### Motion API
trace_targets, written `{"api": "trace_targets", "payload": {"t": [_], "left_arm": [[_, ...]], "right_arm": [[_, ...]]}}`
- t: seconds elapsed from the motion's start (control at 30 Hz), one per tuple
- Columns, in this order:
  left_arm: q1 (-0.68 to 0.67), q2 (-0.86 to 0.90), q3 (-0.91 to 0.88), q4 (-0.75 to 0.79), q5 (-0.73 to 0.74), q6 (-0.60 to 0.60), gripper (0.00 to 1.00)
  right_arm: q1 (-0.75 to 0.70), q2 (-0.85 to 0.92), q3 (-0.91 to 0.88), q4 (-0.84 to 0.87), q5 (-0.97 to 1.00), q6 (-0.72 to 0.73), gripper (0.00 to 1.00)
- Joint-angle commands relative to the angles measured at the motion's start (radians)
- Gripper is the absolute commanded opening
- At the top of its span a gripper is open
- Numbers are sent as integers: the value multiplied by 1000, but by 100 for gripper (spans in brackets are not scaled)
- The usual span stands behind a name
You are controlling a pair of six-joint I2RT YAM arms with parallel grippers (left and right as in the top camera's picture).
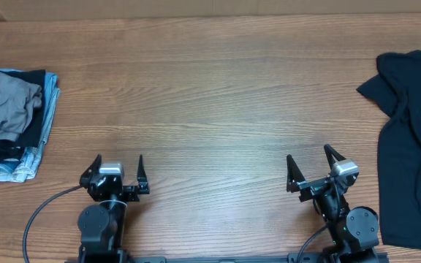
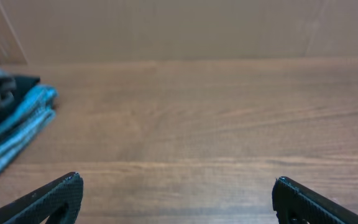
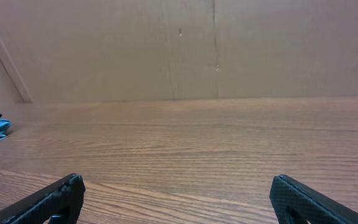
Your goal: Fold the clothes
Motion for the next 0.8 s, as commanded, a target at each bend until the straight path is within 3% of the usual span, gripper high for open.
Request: {"api": "trace_targets", "payload": {"t": [0.0,0.77], "left_arm": [[-2,-90,-4,0,-13,62,100],[-11,-110,-4,1,-10,66,100]], "right_arm": [[-3,-5,-10,7,10,1,100],[-3,-5,-10,7,10,1,100]]}}
